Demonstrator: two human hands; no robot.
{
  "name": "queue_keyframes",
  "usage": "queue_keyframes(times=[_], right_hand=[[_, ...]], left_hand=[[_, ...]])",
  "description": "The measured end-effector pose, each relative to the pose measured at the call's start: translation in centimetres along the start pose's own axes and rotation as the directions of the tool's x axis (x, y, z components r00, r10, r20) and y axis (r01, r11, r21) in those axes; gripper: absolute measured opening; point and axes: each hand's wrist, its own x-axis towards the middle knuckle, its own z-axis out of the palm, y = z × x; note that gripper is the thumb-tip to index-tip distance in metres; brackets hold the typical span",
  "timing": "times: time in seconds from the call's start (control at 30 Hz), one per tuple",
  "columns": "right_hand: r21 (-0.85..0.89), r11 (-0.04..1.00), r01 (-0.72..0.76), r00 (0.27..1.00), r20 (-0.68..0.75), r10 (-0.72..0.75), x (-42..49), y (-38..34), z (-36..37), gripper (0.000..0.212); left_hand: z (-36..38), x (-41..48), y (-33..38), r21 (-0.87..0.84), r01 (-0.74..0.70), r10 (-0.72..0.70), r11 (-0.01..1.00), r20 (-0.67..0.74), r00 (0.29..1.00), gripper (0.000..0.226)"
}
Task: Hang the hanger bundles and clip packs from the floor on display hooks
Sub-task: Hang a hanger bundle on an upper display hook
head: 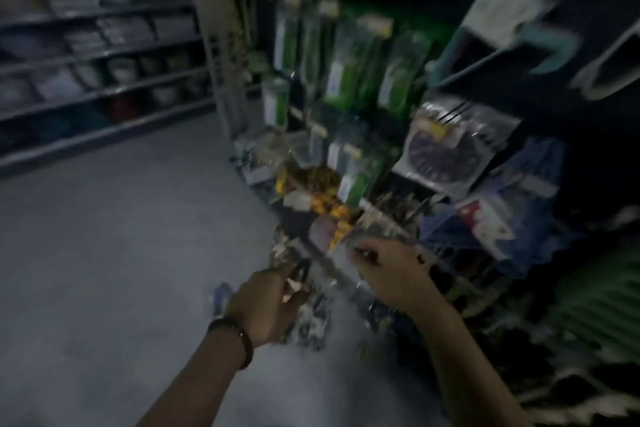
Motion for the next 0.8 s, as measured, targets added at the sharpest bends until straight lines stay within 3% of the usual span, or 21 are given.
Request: queue_keyframes(times=[0.1,0.2,0.37,0.6,0.8], right_hand=[[0.071,0.996,-0.06,0.99,0.134,0.051,0.8,0.0,9.8,0.036],[0.15,0.965,-0.214,0.945,0.28,0.167,1.3,0.0,16.6,0.027],[0.309,0.77,-0.558,0.797,0.457,0.395,5.3,-0.2,21.9,0.018],[0.25,0.773,-0.584,0.772,0.466,0.432,18.2,3.7,25.4,0.014],[0.039,0.839,-0.543,0.718,0.539,0.44,30.4,12.6,33.7,0.021]], left_hand=[[1.3,-3.8,-8.2,0.031,0.164,-0.167,0.986,0.107,0.98,0.032],[1.7,-6.3,-13.4,0.074,0.246,-0.256,0.966,0.196,0.946,0.034],[1.1,-5.1,-17.0,0.056,0.354,-0.356,0.934,0.241,0.903,0.03],[1.5,4.5,-21.9,-0.004,0.497,-0.479,0.868,0.257,0.839,0.027],[8.0,15.0,-30.6,-0.088,0.588,-0.545,0.804,0.286,0.788,0.02]])
